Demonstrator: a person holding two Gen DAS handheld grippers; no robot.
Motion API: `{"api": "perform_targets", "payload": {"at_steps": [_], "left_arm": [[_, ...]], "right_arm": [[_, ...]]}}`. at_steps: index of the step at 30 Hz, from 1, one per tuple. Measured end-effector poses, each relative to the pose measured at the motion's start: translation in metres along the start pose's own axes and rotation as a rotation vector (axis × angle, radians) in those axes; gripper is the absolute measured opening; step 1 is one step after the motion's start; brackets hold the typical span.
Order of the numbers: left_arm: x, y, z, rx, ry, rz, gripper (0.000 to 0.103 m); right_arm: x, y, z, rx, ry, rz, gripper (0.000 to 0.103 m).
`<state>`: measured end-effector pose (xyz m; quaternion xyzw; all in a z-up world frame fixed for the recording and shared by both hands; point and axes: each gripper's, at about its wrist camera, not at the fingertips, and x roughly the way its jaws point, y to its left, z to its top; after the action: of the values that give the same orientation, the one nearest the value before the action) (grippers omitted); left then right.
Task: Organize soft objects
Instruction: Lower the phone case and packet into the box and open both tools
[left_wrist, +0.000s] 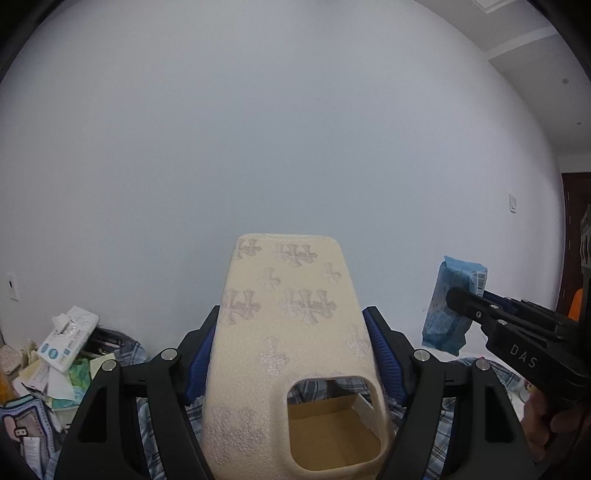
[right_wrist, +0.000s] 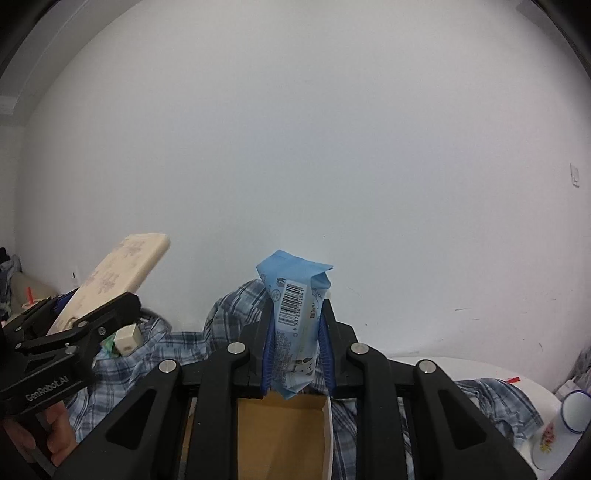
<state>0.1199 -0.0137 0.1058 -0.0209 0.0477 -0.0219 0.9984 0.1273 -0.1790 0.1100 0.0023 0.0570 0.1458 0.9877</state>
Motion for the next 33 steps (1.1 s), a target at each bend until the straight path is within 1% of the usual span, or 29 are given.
{"api": "perform_targets", "payload": {"at_steps": [3, 4, 6, 9, 11, 13, 15, 16, 18, 19, 24, 25, 27, 28, 29, 31, 33], "left_arm": [[0.009, 0.005, -0.01, 0.0, 0.017, 0.0, 0.075], [0.012, 0.006, -0.014, 0.006, 0.026, 0.003, 0.075], [0.019, 0.008, -0.021, 0.001, 0.05, 0.003, 0.075], [0.035, 0.019, -0.032, -0.052, 0.142, -0.028, 0.075], [0.043, 0.023, -0.04, -0.051, 0.176, -0.014, 0.075], [0.054, 0.024, -0.049, -0.029, 0.215, 0.007, 0.075], [0.065, 0.025, -0.059, -0.044, 0.254, -0.002, 0.075], [0.074, 0.028, -0.065, -0.063, 0.293, -0.015, 0.075], [0.087, 0.029, -0.077, -0.072, 0.338, -0.011, 0.075], [0.092, 0.028, -0.081, -0.067, 0.352, -0.002, 0.075], [0.12, 0.031, -0.116, -0.03, 0.483, 0.037, 0.075], [0.126, 0.032, -0.125, -0.022, 0.518, 0.041, 0.075], [0.133, 0.038, -0.139, -0.027, 0.559, 0.027, 0.075], [0.137, 0.04, -0.147, -0.033, 0.587, 0.019, 0.075], [0.142, 0.041, -0.156, -0.028, 0.626, 0.03, 0.075], [0.145, 0.038, -0.164, -0.008, 0.659, 0.037, 0.075], [0.148, 0.035, -0.167, 0.002, 0.673, 0.034, 0.076]], "right_arm": [[0.008, -0.003, -0.007, 0.003, -0.042, -0.016, 0.019], [0.01, -0.004, -0.01, 0.007, -0.041, -0.01, 0.019], [0.016, -0.003, -0.016, 0.008, -0.02, 0.007, 0.019], [0.023, -0.004, -0.025, -0.001, 0.003, 0.006, 0.019], [0.027, -0.004, -0.029, 0.003, 0.025, 0.019, 0.019], [0.032, -0.002, -0.036, -0.001, 0.052, 0.023, 0.019], [0.04, -0.001, -0.045, 0.0, 0.093, 0.028, 0.019], [0.045, 0.0, -0.049, 0.002, 0.119, 0.037, 0.019], [0.056, 0.002, -0.06, -0.002, 0.171, 0.047, 0.019], [0.063, 0.001, -0.067, -0.004, 0.2, 0.055, 0.019], [0.096, -0.004, -0.097, 0.007, 0.339, 0.074, 0.019], [0.101, -0.004, -0.103, 0.016, 0.366, 0.078, 0.019], [0.112, -0.007, -0.114, 0.036, 0.417, 0.088, 0.019], [0.115, -0.008, -0.118, 0.044, 0.436, 0.091, 0.019], [0.119, -0.009, -0.122, 0.049, 0.453, 0.094, 0.019], [0.123, -0.01, -0.127, 0.049, 0.474, 0.096, 0.019], [0.128, -0.009, -0.132, 0.045, 0.495, 0.095, 0.019]]}}
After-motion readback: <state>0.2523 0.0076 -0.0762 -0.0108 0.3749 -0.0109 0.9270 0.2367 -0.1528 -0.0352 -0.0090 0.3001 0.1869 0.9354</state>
